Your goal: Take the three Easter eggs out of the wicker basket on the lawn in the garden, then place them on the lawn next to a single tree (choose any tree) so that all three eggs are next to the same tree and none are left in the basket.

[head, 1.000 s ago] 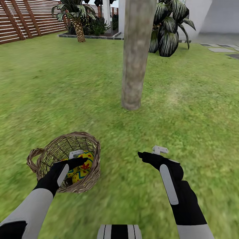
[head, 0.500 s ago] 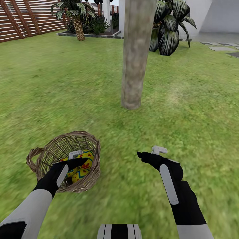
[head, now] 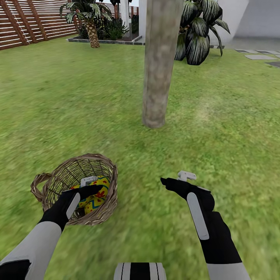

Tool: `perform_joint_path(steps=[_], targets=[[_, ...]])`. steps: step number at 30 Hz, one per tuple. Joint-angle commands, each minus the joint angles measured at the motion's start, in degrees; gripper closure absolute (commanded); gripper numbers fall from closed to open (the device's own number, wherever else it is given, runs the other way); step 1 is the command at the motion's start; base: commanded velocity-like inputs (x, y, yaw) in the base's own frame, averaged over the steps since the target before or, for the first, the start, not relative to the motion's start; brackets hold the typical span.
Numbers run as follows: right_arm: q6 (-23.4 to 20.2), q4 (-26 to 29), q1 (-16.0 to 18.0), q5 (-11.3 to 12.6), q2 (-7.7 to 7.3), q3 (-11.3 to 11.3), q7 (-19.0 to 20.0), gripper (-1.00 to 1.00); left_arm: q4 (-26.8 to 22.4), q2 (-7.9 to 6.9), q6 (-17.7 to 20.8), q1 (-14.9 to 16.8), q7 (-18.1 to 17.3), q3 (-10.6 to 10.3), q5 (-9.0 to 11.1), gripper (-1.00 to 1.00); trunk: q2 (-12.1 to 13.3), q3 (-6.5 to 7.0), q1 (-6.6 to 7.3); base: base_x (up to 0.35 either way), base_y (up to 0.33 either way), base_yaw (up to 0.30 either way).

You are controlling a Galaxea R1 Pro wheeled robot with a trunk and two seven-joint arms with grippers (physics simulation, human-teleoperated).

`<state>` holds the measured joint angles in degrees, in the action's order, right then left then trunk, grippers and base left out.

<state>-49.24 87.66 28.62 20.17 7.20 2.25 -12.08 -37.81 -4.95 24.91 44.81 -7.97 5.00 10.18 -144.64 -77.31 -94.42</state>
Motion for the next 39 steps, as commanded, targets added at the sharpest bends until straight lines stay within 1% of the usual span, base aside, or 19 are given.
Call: perform_joint_path(steps=[1,6,11,16,19,34,37,39], targets=[[-0.2,0.1,0.0,0.6,0.00,0.0,-0.6,-1.00,-0.1,0.00,0.4,0.0,-0.2,0.2,0.3,-1.00,0.0,-0.04,0.01,0.000,0.000,0.000],[-0.2,0.1,0.0,0.6,0.01,0.0,-0.6,-1.00,-0.1,-0.01,0.5,0.0,-0.4,0.2,0.3,-1.00,0.0,-0.04,0.01,0.000,0.000,0.000],[-0.2,0.1,0.0,0.6,0.01,0.0,-0.6,-1.00,-0.1,-0.02,0.4,0.0,-2.3,0.2,0.2,-1.00,0.0,-0.04,0.01,0.000,0.000,0.000],[-0.2,0.1,0.0,0.6,0.01,0.0,-0.6,-1.00,-0.1,-0.03,0.4,0.0,-2.9,0.2,0.2,-1.00,0.0,-0.04,0.01,0.000,0.000,0.000],[-0.2,0.1,0.0,0.6,0.00,0.0,-0.6,-1.00,-0.1,-0.02,0.4,0.0,-3.0,0.2,0.2,-1.00,-0.1,-0.71,-0.07,0.000,0.000,0.000],[-0.2,0.1,0.0,0.7,0.08,0.0,-0.6,-1.00,-0.2,0.01,0.2,-0.1,-3.0,0.2,0.2,-1.00,-0.1,-0.71,-0.07,0.000,0.000,0.000],[-0.2,0.1,0.0,0.7,0.09,0.0,-0.6,-1.00,-0.2,0.01,0.2,-0.1,-3.0,0.2,0.1,-1.00,-0.1,-1.37,-0.14,0.000,0.000,0.000],[-0.2,0.1,0.0,0.7,0.09,0.0,-0.6,-1.00,-0.2,0.02,0.2,-0.1,-2.9,0.2,0.1,-1.00,-0.1,-1.37,-0.14,0.000,0.000,0.000]])
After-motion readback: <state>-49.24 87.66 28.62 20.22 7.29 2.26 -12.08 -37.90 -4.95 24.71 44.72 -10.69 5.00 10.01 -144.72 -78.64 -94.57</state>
